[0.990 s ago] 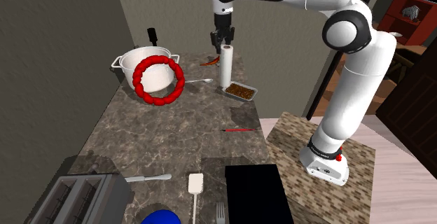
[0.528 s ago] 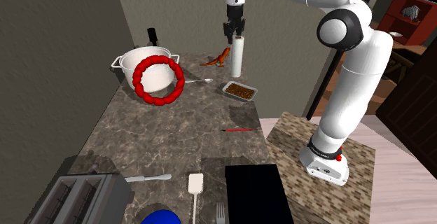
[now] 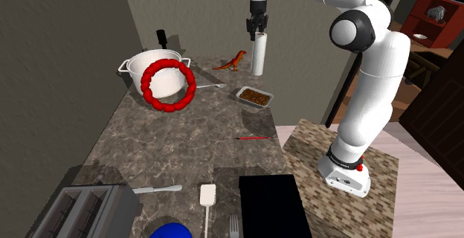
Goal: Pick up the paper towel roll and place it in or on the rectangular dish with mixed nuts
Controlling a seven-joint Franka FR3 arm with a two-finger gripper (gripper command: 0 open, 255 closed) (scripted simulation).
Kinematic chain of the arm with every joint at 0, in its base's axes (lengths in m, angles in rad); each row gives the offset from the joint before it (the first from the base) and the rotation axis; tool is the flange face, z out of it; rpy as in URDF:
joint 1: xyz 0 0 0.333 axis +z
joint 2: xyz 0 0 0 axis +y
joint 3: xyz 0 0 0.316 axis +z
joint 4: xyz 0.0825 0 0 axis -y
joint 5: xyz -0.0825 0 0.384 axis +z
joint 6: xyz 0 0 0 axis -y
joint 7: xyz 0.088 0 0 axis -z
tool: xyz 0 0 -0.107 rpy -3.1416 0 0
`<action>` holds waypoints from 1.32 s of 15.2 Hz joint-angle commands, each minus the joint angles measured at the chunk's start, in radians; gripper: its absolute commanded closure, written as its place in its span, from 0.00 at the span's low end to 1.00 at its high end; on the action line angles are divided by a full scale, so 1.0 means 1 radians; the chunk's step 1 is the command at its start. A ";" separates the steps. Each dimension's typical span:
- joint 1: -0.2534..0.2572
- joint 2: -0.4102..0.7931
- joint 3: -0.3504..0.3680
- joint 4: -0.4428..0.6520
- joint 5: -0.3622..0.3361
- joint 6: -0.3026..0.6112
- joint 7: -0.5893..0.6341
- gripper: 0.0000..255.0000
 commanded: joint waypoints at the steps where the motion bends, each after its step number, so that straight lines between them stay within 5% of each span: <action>1: 0.000 -0.013 -0.001 -0.043 -0.001 0.030 -0.003 1.00; 20: 0.004 -0.047 0.001 -0.347 -0.003 0.299 -0.015 1.00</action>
